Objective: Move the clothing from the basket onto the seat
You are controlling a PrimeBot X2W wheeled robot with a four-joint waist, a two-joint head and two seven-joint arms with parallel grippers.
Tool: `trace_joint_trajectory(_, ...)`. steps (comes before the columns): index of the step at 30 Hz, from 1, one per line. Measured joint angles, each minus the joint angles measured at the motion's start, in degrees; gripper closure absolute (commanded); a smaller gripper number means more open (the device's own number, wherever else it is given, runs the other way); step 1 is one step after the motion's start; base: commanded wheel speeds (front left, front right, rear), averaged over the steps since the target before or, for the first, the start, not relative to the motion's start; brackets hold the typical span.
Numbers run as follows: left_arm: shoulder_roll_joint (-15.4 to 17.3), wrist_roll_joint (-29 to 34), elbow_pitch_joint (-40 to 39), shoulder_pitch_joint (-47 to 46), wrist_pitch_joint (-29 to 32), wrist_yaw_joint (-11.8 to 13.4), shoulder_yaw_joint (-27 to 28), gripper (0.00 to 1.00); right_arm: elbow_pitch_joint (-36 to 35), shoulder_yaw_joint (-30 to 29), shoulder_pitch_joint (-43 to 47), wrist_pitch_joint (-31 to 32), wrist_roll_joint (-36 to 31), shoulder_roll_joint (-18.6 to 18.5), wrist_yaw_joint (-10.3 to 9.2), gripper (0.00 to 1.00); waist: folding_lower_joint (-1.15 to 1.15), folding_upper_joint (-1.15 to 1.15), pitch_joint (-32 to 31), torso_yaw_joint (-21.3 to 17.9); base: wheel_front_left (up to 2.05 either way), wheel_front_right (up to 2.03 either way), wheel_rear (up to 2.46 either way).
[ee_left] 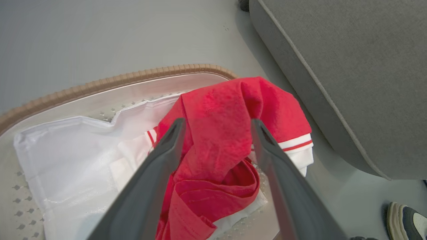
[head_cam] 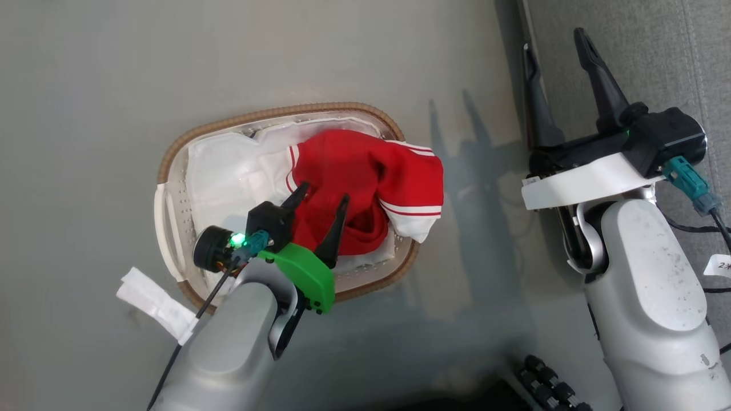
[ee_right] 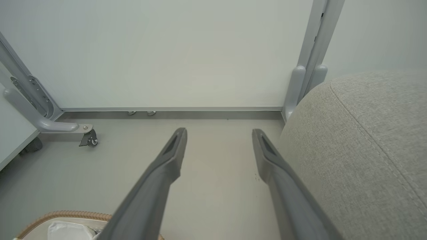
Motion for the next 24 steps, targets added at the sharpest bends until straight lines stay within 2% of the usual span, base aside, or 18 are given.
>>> trace_joint_trajectory(10, 0.0, -2.3, 8.3, -6.2, 0.0, 0.0, -4.7, 0.0, -1.8, 1.3, -2.4, 0.0, 0.8, 0.1, 0.0, 0.0, 0.0, 0.0, 5.7, -2.0, 0.0, 0.0, 0.0)
trace_joint_trajectory(18, 0.1, -1.6, 13.8, -9.4, 0.0, -0.1, -4.8, 0.0, -2.6, 1.7, -3.5, 0.0, 1.3, 0.1, 0.0, 0.0, 0.0, 0.0, 8.9, -3.2, 0.0, 0.0, 0.0)
trace_joint_trajectory(24, 0.4, -2.1, 14.3, -11.4, 0.0, 0.0, -5.0, 0.0, -3.4, 1.7, -4.1, 0.0, 1.8, 0.1, 0.0, 0.0, 0.0, 0.0, 10.6, -4.0, 0.0, 0.0, 0.0)
